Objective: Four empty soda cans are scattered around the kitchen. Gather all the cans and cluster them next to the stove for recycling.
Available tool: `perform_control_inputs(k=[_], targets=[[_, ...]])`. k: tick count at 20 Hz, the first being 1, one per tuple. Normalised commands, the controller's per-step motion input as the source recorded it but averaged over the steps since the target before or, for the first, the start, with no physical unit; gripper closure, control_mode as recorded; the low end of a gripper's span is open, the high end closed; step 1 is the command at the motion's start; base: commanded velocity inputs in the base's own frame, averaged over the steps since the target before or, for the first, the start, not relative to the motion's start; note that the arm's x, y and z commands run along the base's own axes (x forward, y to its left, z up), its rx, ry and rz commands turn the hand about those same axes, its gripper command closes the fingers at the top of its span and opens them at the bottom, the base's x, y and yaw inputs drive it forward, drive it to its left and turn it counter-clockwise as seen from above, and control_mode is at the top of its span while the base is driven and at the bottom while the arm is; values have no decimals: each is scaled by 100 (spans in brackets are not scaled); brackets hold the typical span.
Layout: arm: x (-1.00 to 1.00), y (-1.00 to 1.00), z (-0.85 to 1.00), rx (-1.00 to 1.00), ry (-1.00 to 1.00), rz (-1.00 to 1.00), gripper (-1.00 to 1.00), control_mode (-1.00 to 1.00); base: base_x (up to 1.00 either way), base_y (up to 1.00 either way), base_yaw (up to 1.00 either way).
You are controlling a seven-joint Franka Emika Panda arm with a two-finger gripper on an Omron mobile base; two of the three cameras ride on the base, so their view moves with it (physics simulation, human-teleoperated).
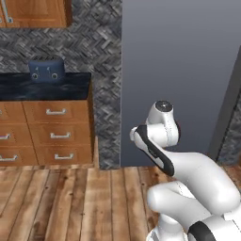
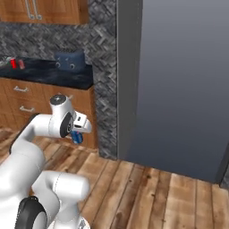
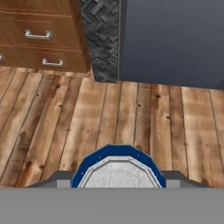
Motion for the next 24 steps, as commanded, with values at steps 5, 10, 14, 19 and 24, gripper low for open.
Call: perform_control_inputs(k=[5,10,14,19,24], targets=[[0,0,0,0,0,0,100,100,63,0,28],[0,0,0,0,0,0,100,100,62,6,29],[0,0,0,0,0,0,100,100,51,46,8],[0,0,0,0,0,0,100,100,43,62,0],[0,0,0,0,0,0,100,100,38,64,0]])
